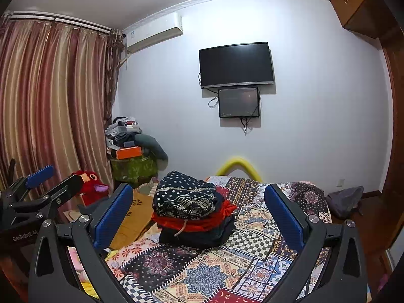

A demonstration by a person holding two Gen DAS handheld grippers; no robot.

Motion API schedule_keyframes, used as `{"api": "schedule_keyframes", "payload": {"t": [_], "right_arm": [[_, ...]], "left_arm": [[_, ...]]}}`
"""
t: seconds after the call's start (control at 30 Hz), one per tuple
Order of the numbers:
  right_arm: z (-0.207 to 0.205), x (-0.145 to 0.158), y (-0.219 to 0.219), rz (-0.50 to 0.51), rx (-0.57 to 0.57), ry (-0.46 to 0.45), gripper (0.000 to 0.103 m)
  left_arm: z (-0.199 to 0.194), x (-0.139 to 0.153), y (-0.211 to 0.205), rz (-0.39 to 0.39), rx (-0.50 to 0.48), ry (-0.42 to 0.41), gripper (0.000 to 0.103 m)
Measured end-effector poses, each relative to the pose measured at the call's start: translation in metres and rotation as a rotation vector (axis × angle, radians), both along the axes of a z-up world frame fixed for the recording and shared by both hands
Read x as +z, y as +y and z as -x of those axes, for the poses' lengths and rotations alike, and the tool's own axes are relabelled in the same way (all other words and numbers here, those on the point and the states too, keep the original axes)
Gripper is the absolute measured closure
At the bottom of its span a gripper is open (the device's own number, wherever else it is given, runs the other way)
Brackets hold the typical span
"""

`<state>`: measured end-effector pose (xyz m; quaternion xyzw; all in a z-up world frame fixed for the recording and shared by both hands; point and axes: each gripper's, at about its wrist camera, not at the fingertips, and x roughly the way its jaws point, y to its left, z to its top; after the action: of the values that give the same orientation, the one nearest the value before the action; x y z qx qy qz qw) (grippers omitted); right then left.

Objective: Fold large clothes

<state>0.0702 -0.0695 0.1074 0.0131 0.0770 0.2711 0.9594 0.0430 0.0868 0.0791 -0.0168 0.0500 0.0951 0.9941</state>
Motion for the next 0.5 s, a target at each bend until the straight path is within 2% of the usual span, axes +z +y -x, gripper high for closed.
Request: {"api": "schedule_keyframes", "payload": {"t": [0.5], "right_arm": [[-0.0004,0.0024,-0.0007,0.003,0.003,0.020,0.000]], "left_arm": [[-0.0069,-0.0032,-0.0020,0.009,0.000,0.018,0.000]]}}
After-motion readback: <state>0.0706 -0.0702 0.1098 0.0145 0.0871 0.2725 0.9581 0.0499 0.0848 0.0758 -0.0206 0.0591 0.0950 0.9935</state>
